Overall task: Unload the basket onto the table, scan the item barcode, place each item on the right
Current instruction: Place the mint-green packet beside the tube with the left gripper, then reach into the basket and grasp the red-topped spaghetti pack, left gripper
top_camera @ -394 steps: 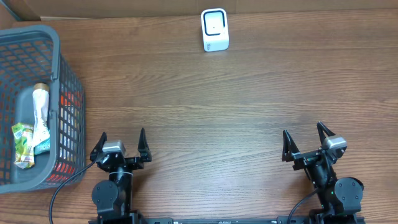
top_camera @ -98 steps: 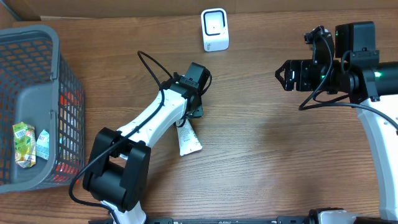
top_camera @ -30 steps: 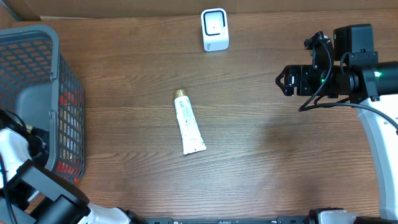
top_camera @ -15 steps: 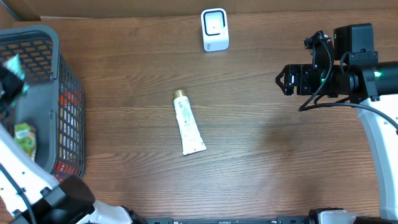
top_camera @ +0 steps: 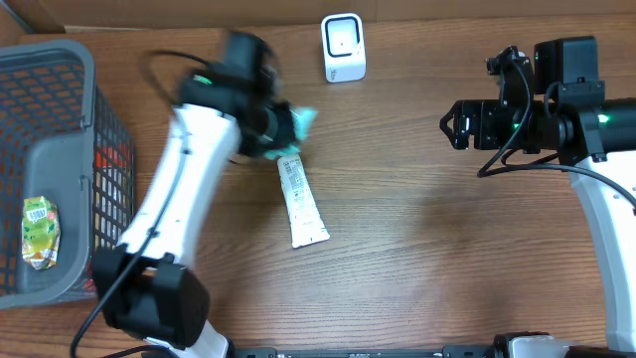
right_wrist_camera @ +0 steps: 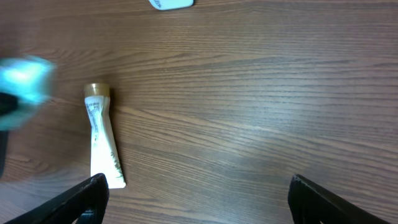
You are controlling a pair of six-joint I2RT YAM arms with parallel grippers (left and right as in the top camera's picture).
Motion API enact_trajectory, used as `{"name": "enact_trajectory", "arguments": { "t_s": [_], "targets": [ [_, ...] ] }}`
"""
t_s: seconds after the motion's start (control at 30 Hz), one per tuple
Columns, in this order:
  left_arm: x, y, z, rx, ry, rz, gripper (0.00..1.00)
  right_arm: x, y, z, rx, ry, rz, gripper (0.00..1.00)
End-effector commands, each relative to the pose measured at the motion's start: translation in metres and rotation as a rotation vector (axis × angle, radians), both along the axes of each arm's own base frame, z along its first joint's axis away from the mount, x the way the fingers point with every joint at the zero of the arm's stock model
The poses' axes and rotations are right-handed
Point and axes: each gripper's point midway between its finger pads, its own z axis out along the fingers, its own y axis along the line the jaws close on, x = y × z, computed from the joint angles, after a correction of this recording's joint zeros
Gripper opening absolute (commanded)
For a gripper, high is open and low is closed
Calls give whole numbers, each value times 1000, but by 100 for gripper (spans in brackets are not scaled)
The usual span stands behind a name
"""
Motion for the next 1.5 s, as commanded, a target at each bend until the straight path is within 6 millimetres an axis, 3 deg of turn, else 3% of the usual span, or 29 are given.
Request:
{"name": "enact_trajectory", "arguments": {
  "t_s": [0.0,0.1,0.17,0.23,0.33,0.4,0.43,0.53,0.63,0.73,0.77,0.8,0.83,0.9,0.93,1.0,1.03,1.13,1.23,1.37,1.47],
  "targets": [
    [-21,-36,-46,-5,41,55,4,2,1,9,0,-26,5,93],
    [-27,-42,-78,69,8,104,4,2,2,9,1,-25,5,94],
    [-28,-51,-88,58,-9,103,14,2,2,9,1,-25,5,94],
    [-30,-58,-94,40,-7,104,29,2,2,9,1,-26,5,94],
    [-34,-65,-97,29,-8,102,68,2,2,8,1,-23,5,94],
    [-33,-68,-95,14,-11,94,84,1,1,8,0,-20,4,94],
    [-30,-72,-92,5,-35,53,92,1,1,8,0,-20,5,94],
    [-13,-75,-70,13,-130,-66,96,1,1,8,0,-20,5,94],
    [18,-56,-1,48,-271,-99,96,1,1,8,0,-20,5,94],
    [35,-16,77,90,-368,-30,96,1,1,8,0,-19,5,94],
    [36,-4,95,100,-389,-13,96,1,2,8,1,-19,5,94],
    [34,26,137,116,-431,30,96,1,2,8,1,-19,5,94],
    [30,48,159,122,-447,79,96,1,1,8,0,-19,5,94],
    [16,93,195,139,-466,180,96,1,2,8,1,-19,5,94],
    [3,128,214,157,-475,266,96,1,2,8,1,-19,5,94],
    [-16,174,230,186,-479,391,96,1,2,8,1,-19,5,94],
    [-33,213,236,215,-472,502,97,1,2,8,1,-19,5,94],
    [-66,282,235,291,-434,678,98,1,2,8,1,-18,5,94],
    [-97,338,217,324,-339,856,100,0,1,8,1,-16,5,94],
    [-114,383,170,323,-184,963,100,0,1,7,1,-16,5,94],
    [-110,397,130,322,-79,915,97,0,1,7,0,-16,5,94]
  ]
}}
